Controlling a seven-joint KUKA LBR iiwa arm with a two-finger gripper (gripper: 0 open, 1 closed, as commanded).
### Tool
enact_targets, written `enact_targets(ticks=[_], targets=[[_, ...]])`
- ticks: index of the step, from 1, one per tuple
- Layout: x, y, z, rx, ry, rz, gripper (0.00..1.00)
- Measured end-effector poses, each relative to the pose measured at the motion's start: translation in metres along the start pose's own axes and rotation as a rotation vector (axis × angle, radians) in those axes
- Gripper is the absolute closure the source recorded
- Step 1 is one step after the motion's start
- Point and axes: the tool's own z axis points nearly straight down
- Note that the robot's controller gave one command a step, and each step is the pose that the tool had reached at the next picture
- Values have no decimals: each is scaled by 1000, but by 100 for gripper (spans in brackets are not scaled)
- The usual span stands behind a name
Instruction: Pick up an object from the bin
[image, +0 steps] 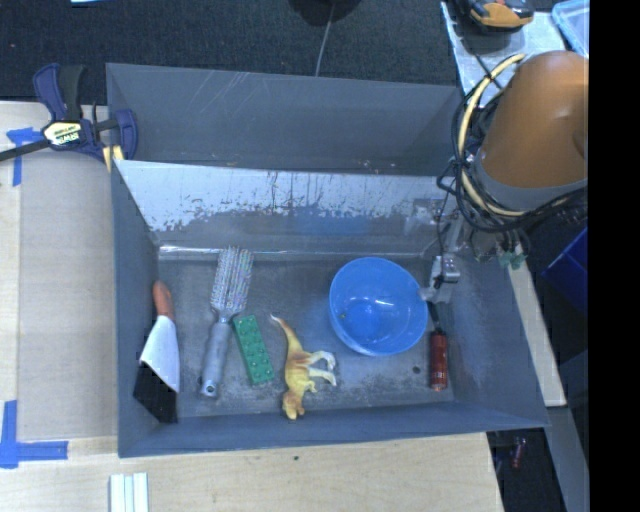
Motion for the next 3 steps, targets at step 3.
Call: enact_targets(ticks=[3], targets=[[-18, 0, 44, 3, -11, -214, 0]])
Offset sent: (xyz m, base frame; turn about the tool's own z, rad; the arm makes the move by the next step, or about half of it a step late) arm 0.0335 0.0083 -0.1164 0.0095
